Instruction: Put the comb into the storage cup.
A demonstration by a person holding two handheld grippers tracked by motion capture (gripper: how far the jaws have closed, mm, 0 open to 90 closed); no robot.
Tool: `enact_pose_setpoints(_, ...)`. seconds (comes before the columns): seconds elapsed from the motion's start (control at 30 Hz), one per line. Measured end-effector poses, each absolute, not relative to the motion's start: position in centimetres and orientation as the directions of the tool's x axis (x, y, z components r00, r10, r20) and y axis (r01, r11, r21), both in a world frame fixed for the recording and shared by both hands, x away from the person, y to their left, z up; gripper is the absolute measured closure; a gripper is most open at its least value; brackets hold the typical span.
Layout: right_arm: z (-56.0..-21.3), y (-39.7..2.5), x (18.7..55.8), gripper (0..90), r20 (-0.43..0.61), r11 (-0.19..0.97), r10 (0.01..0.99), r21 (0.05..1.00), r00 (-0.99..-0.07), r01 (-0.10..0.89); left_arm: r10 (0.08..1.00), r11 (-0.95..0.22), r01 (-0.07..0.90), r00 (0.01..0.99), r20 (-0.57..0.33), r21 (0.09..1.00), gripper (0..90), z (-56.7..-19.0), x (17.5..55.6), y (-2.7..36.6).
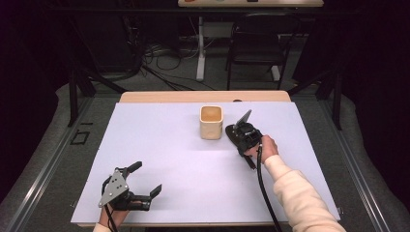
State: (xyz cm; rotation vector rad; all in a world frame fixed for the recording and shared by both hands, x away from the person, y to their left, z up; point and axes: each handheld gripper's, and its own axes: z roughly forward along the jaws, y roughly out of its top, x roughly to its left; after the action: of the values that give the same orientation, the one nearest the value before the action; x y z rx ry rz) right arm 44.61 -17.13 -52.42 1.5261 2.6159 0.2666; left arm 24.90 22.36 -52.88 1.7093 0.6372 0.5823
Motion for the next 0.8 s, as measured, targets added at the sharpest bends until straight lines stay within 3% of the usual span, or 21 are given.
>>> enact_pose_setpoints(0.47, -52.4, -18.6, 44.6, 72.6, 0.102, 0.384, 0.903, 0.244, -0.418, 0.890, 0.684, -0.190, 0.111, 0.727, 0.050, 0.976, 0.3, -52.9, 24.8, 22.4)
enact_pose_setpoints(0.53, -52.4, -18.9, 44.6, 72.6, 0.108, 0.398, 0.890, 0.291, -0.444, 0.870, 0.685, -0.190, 0.111, 0.727, 0.050, 0.976, 0.3, -52.9, 24.9, 22.4)
enact_pose_setpoints(0.73, -51.7, -19.5, 44.3, 72.6, 0.094, 0.402, 0.892, 0.283, -0.443, 0.871, 0.686, -0.192, 0.111, 0.726, 0.053, 0.975, 0.3, -52.9, 24.9, 22.4)
enact_pose_setpoints(0.8, -51.9, -19.6, 44.2, 72.6, 0.110, 0.397, 0.886, 0.325, -0.451, 0.858, 0.686, -0.193, 0.112, 0.726, 0.052, 0.975, 0.3, -52.9, 24.9, 22.4)
